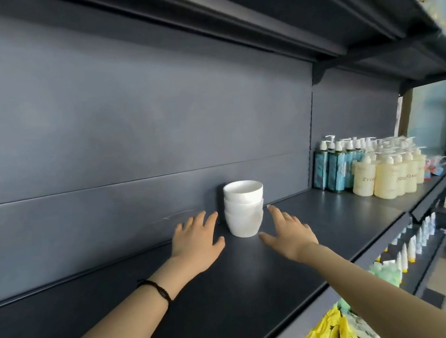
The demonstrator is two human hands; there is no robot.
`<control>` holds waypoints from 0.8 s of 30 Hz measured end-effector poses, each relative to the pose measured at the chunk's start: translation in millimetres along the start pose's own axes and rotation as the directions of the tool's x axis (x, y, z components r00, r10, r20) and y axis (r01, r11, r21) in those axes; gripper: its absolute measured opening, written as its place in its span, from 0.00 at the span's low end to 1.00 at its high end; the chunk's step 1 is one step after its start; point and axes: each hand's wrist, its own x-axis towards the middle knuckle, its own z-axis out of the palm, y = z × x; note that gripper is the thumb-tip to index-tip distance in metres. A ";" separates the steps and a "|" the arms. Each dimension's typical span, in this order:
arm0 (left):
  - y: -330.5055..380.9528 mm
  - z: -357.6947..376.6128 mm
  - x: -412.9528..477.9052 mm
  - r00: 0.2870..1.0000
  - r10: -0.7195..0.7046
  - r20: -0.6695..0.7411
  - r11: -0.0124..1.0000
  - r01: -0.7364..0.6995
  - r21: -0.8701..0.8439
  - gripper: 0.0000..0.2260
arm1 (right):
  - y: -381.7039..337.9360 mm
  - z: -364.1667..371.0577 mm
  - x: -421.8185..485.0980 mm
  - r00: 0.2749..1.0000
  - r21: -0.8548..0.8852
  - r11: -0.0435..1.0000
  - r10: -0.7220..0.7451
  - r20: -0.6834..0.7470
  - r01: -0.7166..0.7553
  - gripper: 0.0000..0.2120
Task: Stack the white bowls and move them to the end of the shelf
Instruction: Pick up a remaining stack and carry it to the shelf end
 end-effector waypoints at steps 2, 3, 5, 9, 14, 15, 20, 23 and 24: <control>9.7 4.6 15.8 0.999 -0.039 -0.025 0.996 0.037 -0.078 0.28 | 14.1 5.6 21.8 1.000 0.190 0.982 -0.008 0.023 0.004 0.39; 16.0 6.1 23.5 0.997 -0.068 -0.039 0.989 0.062 -0.137 0.28 | 21.7 8.8 32.9 0.999 0.273 0.962 -0.029 0.037 0.017 0.42; 29.3 10.2 39.8 0.989 -0.140 -0.051 0.944 0.118 -0.309 0.29 | 33.9 14.0 55.2 0.997 0.434 0.899 -0.073 0.034 0.051 0.46; 51.0 29.0 81.2 0.939 -0.339 -0.062 0.608 0.169 -0.776 0.30 | 43.6 17.0 98.8 0.999 0.801 0.597 -0.026 -0.038 0.046 0.43; 68.0 53.4 111.3 0.766 -0.636 -0.094 0.259 0.096 -0.961 0.26 | 38.8 21.5 135.8 0.999 0.962 0.273 -0.035 0.022 -0.011 0.30; 70.0 57.1 115.2 0.750 -0.659 -0.053 0.182 0.090 -0.979 0.24 | 36.7 24.6 140.7 0.998 0.972 0.233 -0.046 0.035 -0.023 0.28; 69.8 78.6 131.6 0.722 -0.677 0.144 -0.103 0.100 -0.990 0.26 | 26.5 57.3 151.9 0.991 0.991 0.125 -0.112 0.067 -0.052 0.20; 72.5 91.0 130.4 0.744 -0.661 0.094 -0.055 0.077 -0.995 0.34 | 25.9 71.3 154.2 0.986 0.994 0.086 -0.145 0.078 -0.066 0.31; 74.7 92.7 129.6 0.760 -0.647 0.070 -0.026 0.070 -0.997 0.33 | 27.4 73.1 155.8 0.983 0.995 0.081 -0.168 0.078 -0.066 0.34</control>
